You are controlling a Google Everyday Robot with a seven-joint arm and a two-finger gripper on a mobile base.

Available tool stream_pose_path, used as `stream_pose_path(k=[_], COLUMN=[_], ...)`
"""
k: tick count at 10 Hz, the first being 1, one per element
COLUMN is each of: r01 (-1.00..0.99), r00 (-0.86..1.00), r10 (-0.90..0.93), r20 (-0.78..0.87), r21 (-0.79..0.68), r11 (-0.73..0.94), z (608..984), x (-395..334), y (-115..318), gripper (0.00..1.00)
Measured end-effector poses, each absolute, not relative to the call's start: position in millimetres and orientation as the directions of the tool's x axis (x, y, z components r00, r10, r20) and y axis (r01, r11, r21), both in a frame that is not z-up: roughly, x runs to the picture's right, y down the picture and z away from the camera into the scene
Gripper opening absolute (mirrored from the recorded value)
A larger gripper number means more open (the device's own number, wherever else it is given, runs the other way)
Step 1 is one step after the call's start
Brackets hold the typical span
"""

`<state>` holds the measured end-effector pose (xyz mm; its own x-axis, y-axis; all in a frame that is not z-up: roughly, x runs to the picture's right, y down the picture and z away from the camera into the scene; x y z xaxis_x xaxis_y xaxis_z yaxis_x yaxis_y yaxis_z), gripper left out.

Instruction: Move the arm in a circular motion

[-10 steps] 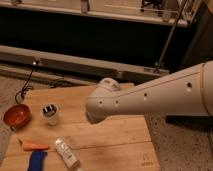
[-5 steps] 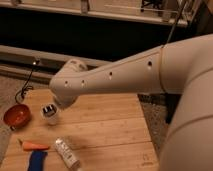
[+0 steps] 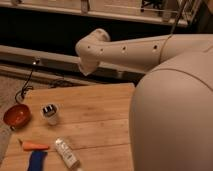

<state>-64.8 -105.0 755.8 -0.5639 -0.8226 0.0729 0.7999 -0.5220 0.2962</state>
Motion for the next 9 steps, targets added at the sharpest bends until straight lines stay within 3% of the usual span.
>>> stream_pose_path(k=[2,4,6,7,9], r01=[0.895,0.97,0.989,0.98,0.937], r00=[-0.429,-0.241,-0.146,-0.2,-0.341], r10=[-0.887,-0.923,-0.909,-0.874,-0.843], r20=[0.173,0.301,0.391,0.443,0.416], r21=[0.216,0.104,0.046,0.107,0.22], r11=[-0.391,-0.22,-0.139,-0.17,-0.271], z=[779,784,769,741,705], x=[17,119,174,154,103], y=[-98,-50,12,82,128], gripper=[0.0,0.0,0.0,0.0,0.0])
